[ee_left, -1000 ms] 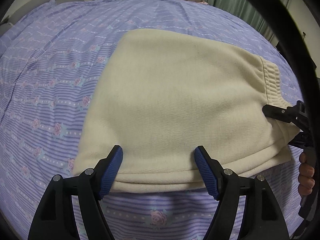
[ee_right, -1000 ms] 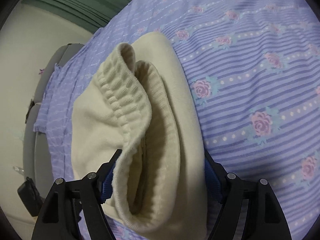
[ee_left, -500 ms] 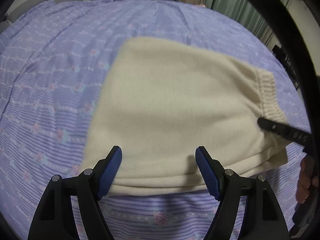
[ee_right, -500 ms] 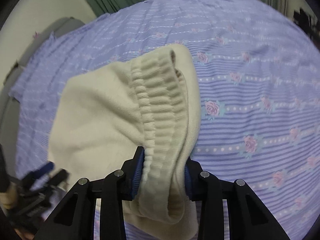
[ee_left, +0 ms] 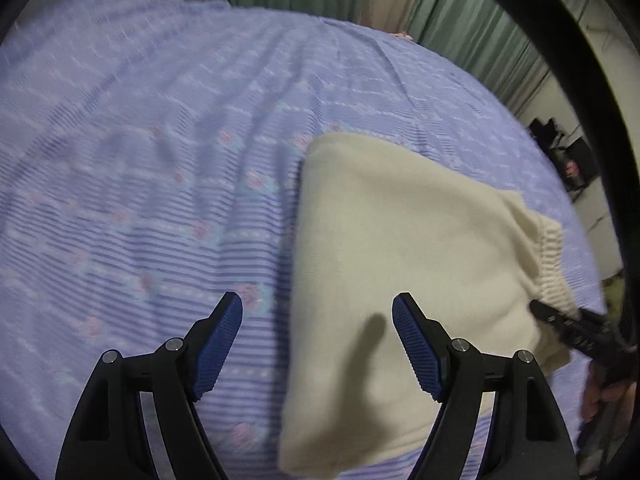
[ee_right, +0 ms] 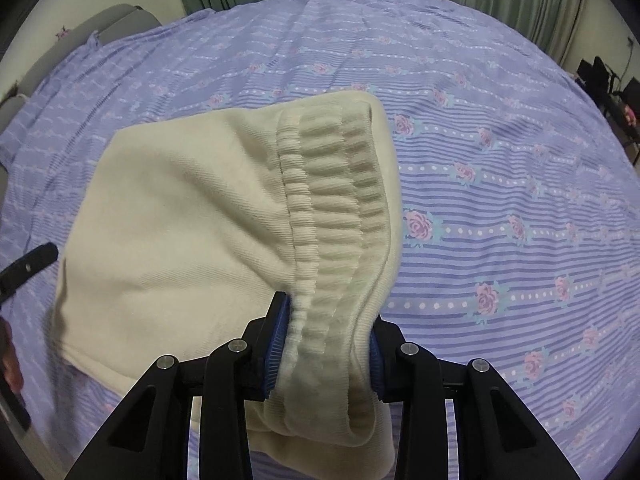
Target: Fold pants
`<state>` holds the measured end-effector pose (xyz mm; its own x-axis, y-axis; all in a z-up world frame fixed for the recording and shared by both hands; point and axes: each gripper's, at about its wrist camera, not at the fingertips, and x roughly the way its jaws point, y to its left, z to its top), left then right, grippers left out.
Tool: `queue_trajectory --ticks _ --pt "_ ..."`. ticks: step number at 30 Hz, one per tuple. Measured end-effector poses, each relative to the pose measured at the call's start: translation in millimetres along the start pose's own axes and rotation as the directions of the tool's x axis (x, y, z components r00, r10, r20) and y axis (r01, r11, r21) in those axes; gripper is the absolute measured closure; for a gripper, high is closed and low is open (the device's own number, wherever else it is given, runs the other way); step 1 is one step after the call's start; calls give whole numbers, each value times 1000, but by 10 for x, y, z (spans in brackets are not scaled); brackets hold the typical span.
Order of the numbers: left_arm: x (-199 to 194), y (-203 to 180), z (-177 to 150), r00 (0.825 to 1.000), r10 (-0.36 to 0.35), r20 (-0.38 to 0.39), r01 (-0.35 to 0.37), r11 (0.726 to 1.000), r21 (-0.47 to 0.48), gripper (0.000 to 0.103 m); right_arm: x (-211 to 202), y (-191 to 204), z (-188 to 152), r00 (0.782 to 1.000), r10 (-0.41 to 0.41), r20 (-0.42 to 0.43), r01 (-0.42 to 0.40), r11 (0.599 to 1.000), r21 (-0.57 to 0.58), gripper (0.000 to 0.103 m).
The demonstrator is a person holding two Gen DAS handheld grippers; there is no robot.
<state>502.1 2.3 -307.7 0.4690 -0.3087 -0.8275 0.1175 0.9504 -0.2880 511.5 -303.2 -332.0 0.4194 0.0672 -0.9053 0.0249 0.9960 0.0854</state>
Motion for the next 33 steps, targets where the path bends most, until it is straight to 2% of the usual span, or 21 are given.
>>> queue_trajectory --ticks 4,10,13,15,17,21,25,27,29,31,33 --pt "292 120 11 987 -140 -78 134 988 -81 26 9 24 -2 1000 -20 -1 20 1000 0 68" --pt "622 184 75 953 -270 -135 242 951 -191 28 10 56 -12 999 -36 3 36 999 -9 68" --pt "471 81 117 956 -268 -116 243 951 -193 39 6 47 -14 999 -32 3 32 999 -5 68" --pt "305 45 99 955 -287 -79 271 949 -163 39 9 23 -17 1000 -11 2 11 1000 15 68" --pt "195 46 95 944 -324 -66 312 938 -149 40 32 4 -13 1000 -1 7 1 1000 19 68" --pt "210 -3 190 950 -306 -63 295 945 -138 41 81 -9 19 1000 6 24 -6 1000 1 67" --pt "449 -124 216 965 -245 -95 230 961 -152 40 126 -131 35 998 66 17 -67 995 68 66" --pt "550 -140 196 971 -204 -125 182 969 -169 41 113 -134 22 998 67 19 -69 995 76 66" --pt "538 -172 197 980 -150 -133 124 975 -186 51 40 -80 8 999 46 27 -48 997 61 67" --pt "422 -215 172 985 -118 -124 96 980 -175 69 -47 -34 -12 999 32 32 -34 998 56 70" --pt "279 -277 178 989 -97 -111 80 986 -144 72 -180 -27 -21 998 36 45 -39 997 71 74"
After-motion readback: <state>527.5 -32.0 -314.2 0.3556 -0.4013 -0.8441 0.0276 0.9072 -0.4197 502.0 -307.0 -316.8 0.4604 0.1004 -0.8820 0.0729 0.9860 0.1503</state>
